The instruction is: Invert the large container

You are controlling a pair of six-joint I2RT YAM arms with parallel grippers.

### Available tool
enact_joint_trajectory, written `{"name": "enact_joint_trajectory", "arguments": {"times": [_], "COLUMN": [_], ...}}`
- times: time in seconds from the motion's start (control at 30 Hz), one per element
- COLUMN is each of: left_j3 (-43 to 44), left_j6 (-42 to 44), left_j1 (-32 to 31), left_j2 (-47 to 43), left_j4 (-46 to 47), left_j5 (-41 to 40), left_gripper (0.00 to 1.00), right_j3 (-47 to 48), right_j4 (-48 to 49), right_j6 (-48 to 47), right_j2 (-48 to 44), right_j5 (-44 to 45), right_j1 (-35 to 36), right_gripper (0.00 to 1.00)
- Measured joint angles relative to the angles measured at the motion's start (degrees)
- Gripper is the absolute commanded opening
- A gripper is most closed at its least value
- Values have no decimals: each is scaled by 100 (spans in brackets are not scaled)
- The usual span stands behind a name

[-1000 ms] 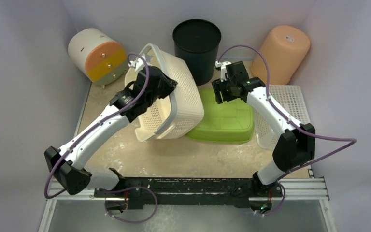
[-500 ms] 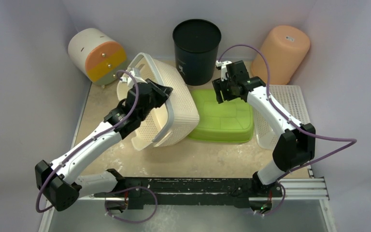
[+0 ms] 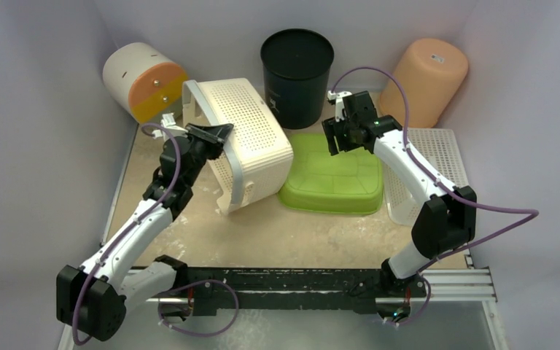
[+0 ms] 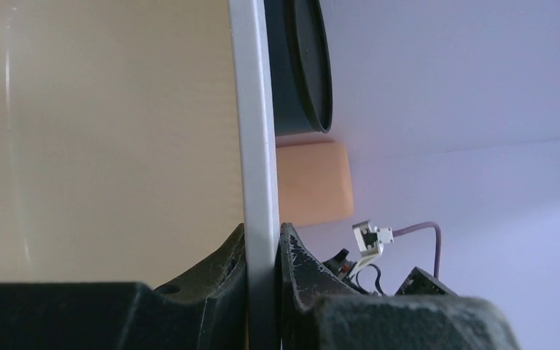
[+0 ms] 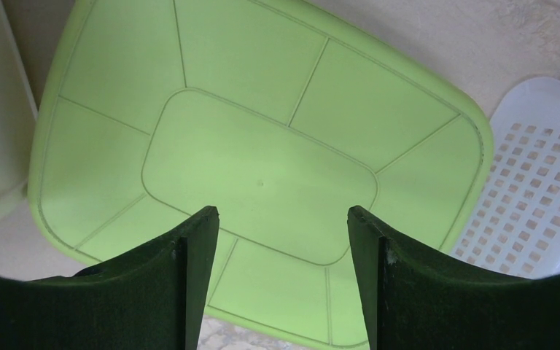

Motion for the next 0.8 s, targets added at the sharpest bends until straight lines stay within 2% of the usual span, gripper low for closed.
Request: {"name": "enact_joint_trajectory", "arguments": {"times": [0.13, 0.43, 0.63, 0.8], "left_j3": [-337, -1633, -1620, -1088], "left_j6": [-66, -568, -612, -413], "left_j1": [452, 1010, 1239, 1469], "left_j2": [28, -122, -201, -164], "left_j4": [411, 1978, 1663, 601], "left_j5": [400, 894, 984, 918], "left_gripper": [0, 0, 0, 0], "right_j3": [0, -160, -278, -396], "right_j4": [2, 74, 94, 229], "right_j6": [0, 2, 13, 55], "right_j2": [0, 0, 0, 0], "right_j5": [0, -22, -74, -160], "right_j1": [0, 0, 0, 0], "right_gripper": [69, 69, 69, 68]}}
